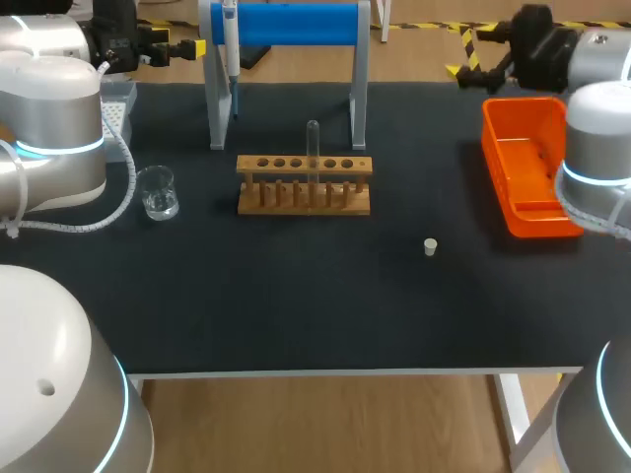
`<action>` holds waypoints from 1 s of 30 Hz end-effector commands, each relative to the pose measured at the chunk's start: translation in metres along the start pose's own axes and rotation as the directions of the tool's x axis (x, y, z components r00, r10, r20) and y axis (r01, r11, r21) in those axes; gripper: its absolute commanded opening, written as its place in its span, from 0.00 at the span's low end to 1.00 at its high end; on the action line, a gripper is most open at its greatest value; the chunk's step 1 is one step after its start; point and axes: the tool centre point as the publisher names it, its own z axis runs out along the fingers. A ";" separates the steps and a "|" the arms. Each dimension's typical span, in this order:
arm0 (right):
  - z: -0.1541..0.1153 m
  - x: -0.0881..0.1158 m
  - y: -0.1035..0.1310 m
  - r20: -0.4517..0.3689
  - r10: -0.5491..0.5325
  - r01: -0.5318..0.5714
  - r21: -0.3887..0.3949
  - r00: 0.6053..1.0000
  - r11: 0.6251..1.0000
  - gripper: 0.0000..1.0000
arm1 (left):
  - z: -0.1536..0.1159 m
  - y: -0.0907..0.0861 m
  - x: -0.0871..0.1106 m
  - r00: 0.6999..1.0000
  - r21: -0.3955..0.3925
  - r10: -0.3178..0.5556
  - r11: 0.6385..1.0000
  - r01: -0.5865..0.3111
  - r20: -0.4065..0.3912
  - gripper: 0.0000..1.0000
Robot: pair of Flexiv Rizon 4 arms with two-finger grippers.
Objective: Invert the test tube, pick up the pipette, mount the tip to pipette, aspirate from beaker and dispense into the tube, eject the tip, return the pipette, and cap with the stopper.
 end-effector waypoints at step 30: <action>-0.023 0.185 -0.025 -0.295 -0.109 0.072 -0.133 0.949 0.988 1.00 | 0.000 0.001 0.000 1.000 0.004 0.000 1.000 0.000 0.000 1.00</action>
